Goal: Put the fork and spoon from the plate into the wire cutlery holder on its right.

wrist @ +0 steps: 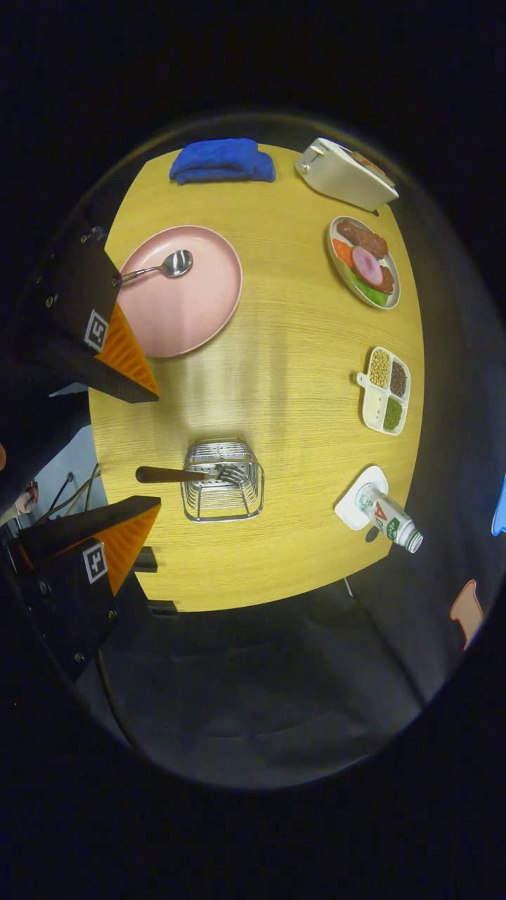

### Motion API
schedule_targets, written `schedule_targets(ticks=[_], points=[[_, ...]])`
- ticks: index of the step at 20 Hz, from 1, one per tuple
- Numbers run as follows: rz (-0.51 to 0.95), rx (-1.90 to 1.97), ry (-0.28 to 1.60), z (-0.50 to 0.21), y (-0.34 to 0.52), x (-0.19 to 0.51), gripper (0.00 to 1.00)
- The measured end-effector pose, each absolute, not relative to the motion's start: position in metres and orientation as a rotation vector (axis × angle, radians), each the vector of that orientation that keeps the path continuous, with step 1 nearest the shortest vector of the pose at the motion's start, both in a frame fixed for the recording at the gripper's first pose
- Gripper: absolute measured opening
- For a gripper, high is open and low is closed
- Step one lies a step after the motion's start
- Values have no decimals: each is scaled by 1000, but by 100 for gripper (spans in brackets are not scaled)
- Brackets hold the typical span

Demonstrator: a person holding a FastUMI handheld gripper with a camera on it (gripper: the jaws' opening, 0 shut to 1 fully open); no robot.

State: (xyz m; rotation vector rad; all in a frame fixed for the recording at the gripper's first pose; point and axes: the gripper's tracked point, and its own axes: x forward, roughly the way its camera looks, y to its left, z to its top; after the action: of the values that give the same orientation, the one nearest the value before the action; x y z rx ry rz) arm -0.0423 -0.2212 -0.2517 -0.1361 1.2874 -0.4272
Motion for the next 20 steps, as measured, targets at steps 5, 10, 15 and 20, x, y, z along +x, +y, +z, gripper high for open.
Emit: schedule_targets(ticks=[5,10,15,20], points=[[-369,-198,1278,-253,-189,-41,83],[-288,-239,1291,-267,-146,-44,83],[-204,-257,1325,-294,-108,-53,83],[-141,-257,1354,-325,-80,-59,83]])
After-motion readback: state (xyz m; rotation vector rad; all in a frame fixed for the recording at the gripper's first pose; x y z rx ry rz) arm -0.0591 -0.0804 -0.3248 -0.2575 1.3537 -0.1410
